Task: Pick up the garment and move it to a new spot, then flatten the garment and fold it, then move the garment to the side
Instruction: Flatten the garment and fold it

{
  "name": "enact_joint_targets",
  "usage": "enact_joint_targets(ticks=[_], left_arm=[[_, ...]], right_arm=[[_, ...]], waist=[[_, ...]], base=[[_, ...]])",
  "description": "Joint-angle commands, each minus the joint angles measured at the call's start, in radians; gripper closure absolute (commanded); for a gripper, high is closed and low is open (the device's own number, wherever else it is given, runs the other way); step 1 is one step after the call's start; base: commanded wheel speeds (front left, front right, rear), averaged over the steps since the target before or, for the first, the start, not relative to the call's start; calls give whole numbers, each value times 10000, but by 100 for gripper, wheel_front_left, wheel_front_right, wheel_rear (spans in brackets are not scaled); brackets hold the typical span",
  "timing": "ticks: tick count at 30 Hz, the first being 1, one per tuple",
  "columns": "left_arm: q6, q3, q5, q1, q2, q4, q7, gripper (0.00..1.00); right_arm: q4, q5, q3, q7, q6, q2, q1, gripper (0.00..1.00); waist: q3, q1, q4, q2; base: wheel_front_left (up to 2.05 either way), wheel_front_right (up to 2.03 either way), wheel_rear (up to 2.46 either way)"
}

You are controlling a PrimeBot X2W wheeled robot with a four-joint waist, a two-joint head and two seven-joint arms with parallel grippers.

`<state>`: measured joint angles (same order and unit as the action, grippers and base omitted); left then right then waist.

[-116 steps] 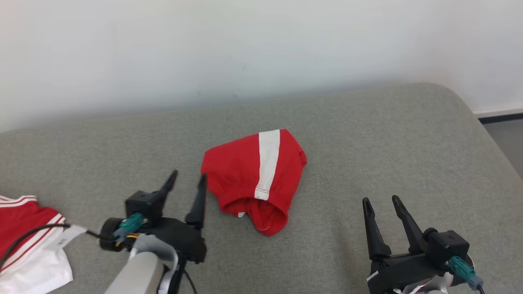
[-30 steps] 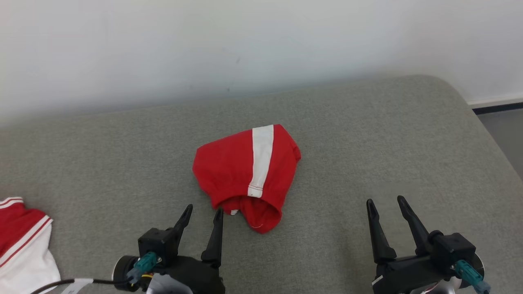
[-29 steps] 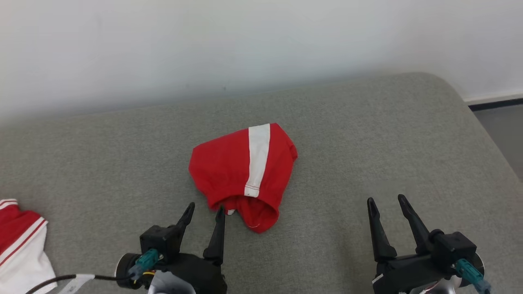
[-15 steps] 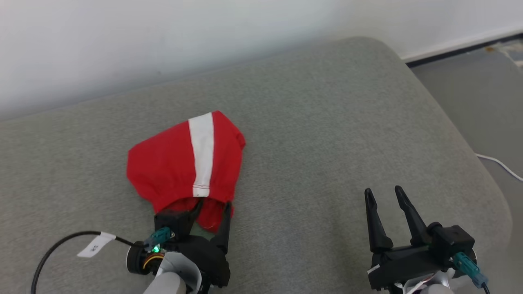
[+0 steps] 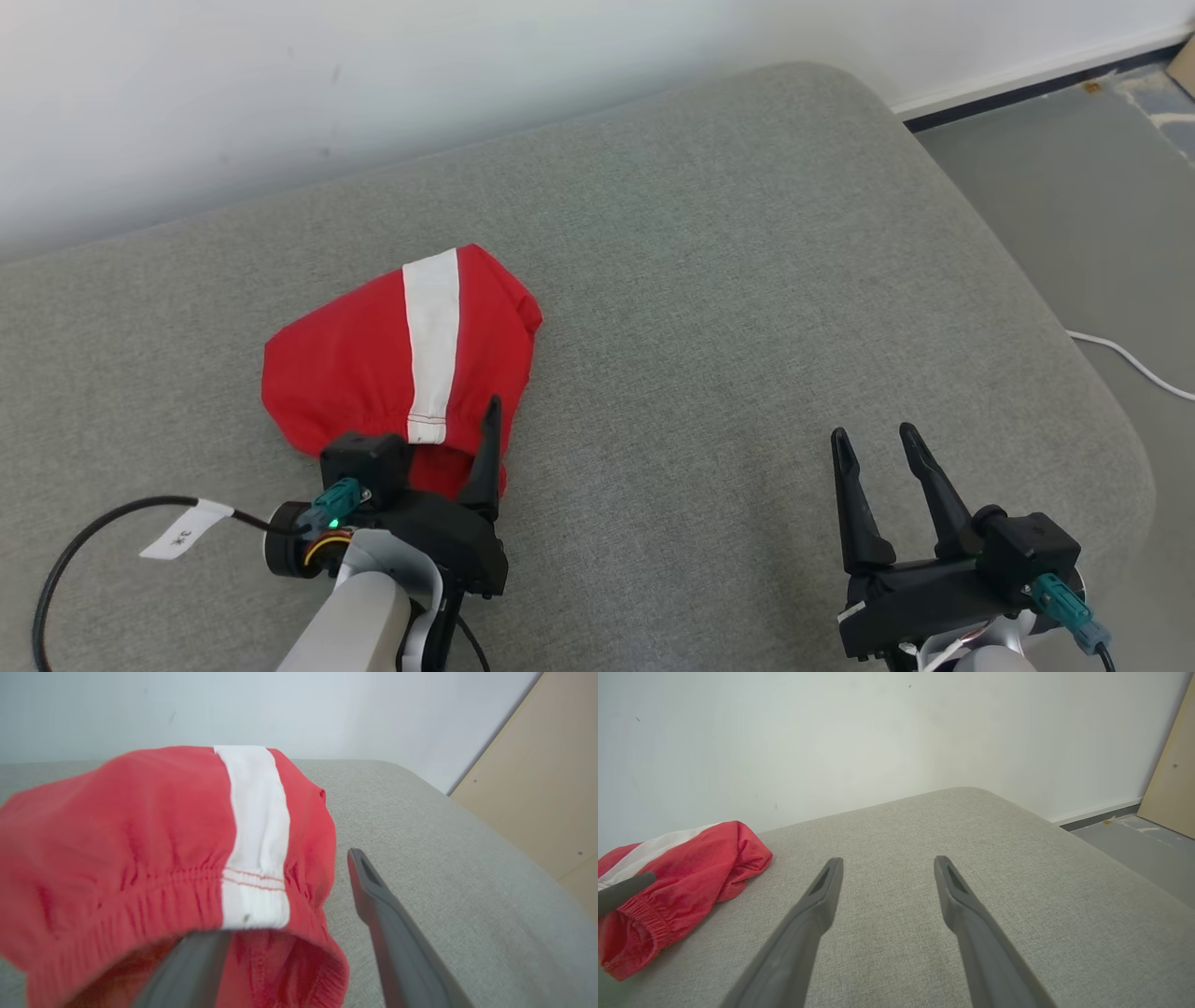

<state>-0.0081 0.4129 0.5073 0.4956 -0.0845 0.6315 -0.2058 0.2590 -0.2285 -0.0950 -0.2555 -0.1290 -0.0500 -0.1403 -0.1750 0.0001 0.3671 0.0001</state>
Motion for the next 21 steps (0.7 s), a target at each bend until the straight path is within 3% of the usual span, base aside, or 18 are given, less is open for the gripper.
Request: enact_joint_targets(ticks=[1,6,7,8,16,21], left_arm=[[76,-40,60,-144,-96,-104,-65,0],[185,-118,173,-385,-169,-675,-92,2],[131,-175,322,-479,-134,-748,-39,94],[96,-137,306,-538,-126,-808,16,100],[309,-112,241,-837,-299,-1379,-43,100],[228,-199,580,-1353,-634,-2142,402,100]], right_arm=[[12,-1,14,-27,-35,-8,80,0],[23,67,39,-50,-35,-5,162,0],[31,78,34,-51,-35,-8,173,0],[36,93,39,-53,-35,-13,187,0],[2,201,110,-11,-35,-5,381,0],[-47,226,192,54,-35,-7,536,0]], waist=[[52,-1,-69,-1],[150,-1,-239,-1],[183,-1,-265,-1],[216,-1,-294,-1],[438,-1,-735,-1],[701,-1,-1547,-1]], base=[[0,0,0],[0,0,0],[0,0,0],[0,0,0],[0,0,0],[0,0,0]])
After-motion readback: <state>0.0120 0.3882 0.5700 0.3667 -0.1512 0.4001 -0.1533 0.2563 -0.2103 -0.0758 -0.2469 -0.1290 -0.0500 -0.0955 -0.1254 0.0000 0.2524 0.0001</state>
